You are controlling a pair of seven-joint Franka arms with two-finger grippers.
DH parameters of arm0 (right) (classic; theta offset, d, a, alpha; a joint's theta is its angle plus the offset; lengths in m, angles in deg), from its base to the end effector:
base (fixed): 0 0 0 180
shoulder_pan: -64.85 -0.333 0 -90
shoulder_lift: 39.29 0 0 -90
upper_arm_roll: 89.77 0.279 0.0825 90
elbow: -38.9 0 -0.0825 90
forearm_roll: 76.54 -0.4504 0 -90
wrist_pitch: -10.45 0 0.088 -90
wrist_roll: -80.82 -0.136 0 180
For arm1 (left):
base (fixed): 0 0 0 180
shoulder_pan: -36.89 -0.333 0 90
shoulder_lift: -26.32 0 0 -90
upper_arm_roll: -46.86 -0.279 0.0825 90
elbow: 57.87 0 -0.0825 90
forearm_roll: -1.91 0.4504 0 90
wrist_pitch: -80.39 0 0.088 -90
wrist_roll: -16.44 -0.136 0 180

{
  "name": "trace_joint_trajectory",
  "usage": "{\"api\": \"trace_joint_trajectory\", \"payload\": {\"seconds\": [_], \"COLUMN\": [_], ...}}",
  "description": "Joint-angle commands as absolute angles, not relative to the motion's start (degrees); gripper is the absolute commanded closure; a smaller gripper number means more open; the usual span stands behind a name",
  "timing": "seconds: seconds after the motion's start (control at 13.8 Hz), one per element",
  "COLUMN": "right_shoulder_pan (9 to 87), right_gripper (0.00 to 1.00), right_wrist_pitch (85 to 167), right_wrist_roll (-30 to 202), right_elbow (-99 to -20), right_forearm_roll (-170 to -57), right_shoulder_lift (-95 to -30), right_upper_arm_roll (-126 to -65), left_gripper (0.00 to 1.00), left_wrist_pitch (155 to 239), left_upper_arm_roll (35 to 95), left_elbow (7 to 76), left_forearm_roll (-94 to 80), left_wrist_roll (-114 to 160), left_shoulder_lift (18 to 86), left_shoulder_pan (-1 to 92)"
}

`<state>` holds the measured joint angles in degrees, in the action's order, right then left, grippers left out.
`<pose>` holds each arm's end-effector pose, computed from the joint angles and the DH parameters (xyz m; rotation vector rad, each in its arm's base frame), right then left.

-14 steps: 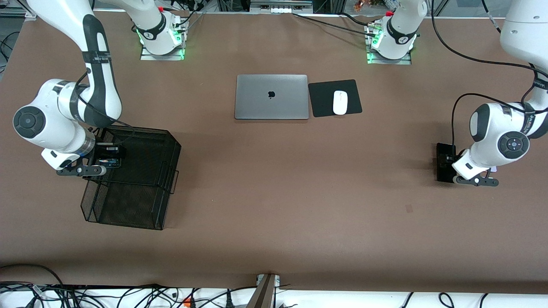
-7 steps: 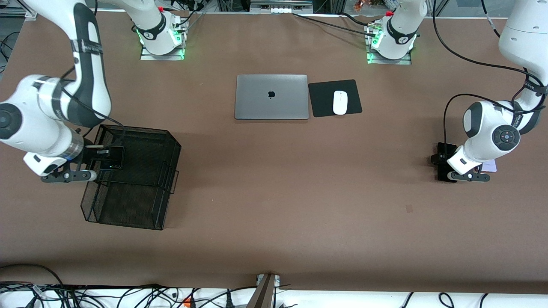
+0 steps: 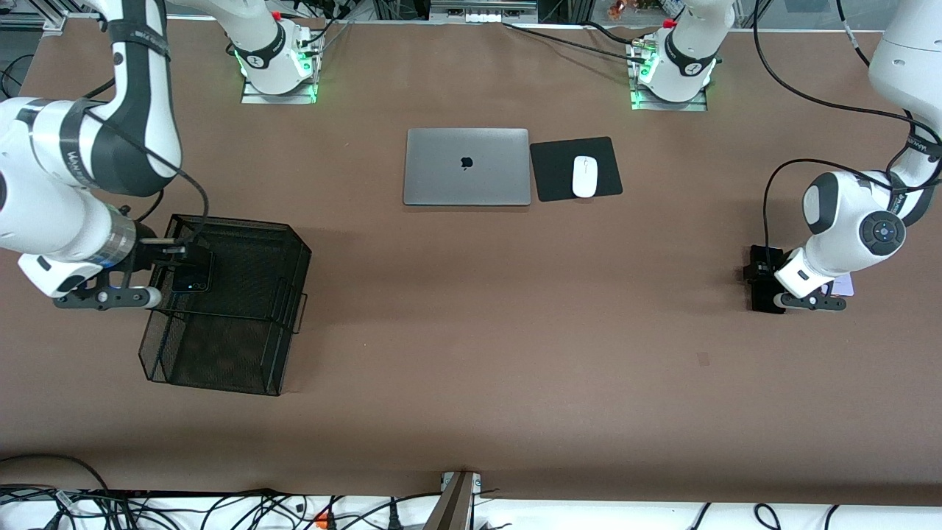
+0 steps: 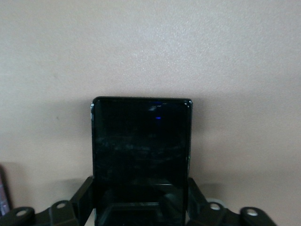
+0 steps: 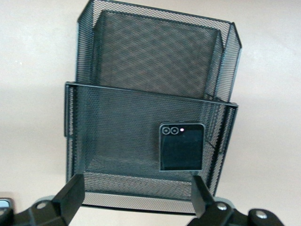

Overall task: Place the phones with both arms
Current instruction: 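Carry the tall black phone with the left gripper beside the laptop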

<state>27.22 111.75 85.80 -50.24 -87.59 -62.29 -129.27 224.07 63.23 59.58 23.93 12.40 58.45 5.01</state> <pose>0.6936 0.0373 0.3683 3.0773 0.0528 -0.1533 0.5802 0.1460 0.0485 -3.0845 0.1265 0.1084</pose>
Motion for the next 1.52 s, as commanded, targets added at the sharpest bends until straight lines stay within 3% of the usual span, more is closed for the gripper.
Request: {"api": "trace_joint_trajectory", "payload": {"seconds": [0.0, 0.14, 0.36, 0.51, 0.72, 1.01, 1.3, 1.38, 1.45], "right_shoulder_pan": [26.27, 25.91, 25.82, 25.74, 25.38, 25.30, 25.38, 25.38, 25.38], "right_gripper": [0.00, 0.00, 0.00, 0.00, 0.00, 0.00, 0.00, 0.00, 0.00], "right_wrist_pitch": [110.47, 110.47, 110.56, 110.56, 110.73, 111.17, 111.70, 111.70, 111.70], "right_wrist_roll": [83.54, 83.54, 83.19, 83.10, 83.01, 83.01, 83.10, 83.10, 83.10], "right_elbow": [-49.43, -49.34, -49.16, -49.08, -48.81, -48.81, -48.90, -48.81, -48.90], "right_forearm_roll": [-86.38, -86.55, -87.17, -87.35, -87.35, -87.43, -87.43, -87.43, -87.43], "right_shoulder_lift": [-62.31, -62.31, -62.23, -62.23, -62.40, -62.58, -62.66, -62.75, -62.67], "right_upper_arm_roll": [-129.06, -129.06, -128.97, -128.88, -128.80, -128.53, -127.22, -127.21, -127.21], "left_gripper": [0.81, 0.84, 0.84, 0.85, 0.86, 0.91, 0.89, 0.86, 0.66], "left_wrist_pitch": [224.00, 219.64, 196.74, 189.83, 189.98, 192.08, 210.97, 211.17, 211.08], "left_upper_arm_roll": [64.34, 66.79, 75.57, 77.09, 77.09, 76.74, 75.95, 75.77, 75.77], "left_elbow": [59.55, 58.59, 47.73, 41.30, 36.37, 23.46, 26.23, 26.33, 26.50], "left_forearm_roll": [25.28, 25.28, 23.54, 16.44, 8.08, 7.00, 6.91, 7.18, 7.09], "left_wrist_roll": [11.78, 11.96, 12.66, 13.19, 13.88, 32.56, 50.41, 52.80, 54.74], "left_shoulder_lift": [58.23, 56.83, 57.17, 58.66, 61.81, 71.39, 74.48, 74.83, 74.75], "left_shoulder_pan": [4.19, 4.28, 5.24, 9.62, 21.20, 38.78, 51.28, 52.78, 54.01]}}
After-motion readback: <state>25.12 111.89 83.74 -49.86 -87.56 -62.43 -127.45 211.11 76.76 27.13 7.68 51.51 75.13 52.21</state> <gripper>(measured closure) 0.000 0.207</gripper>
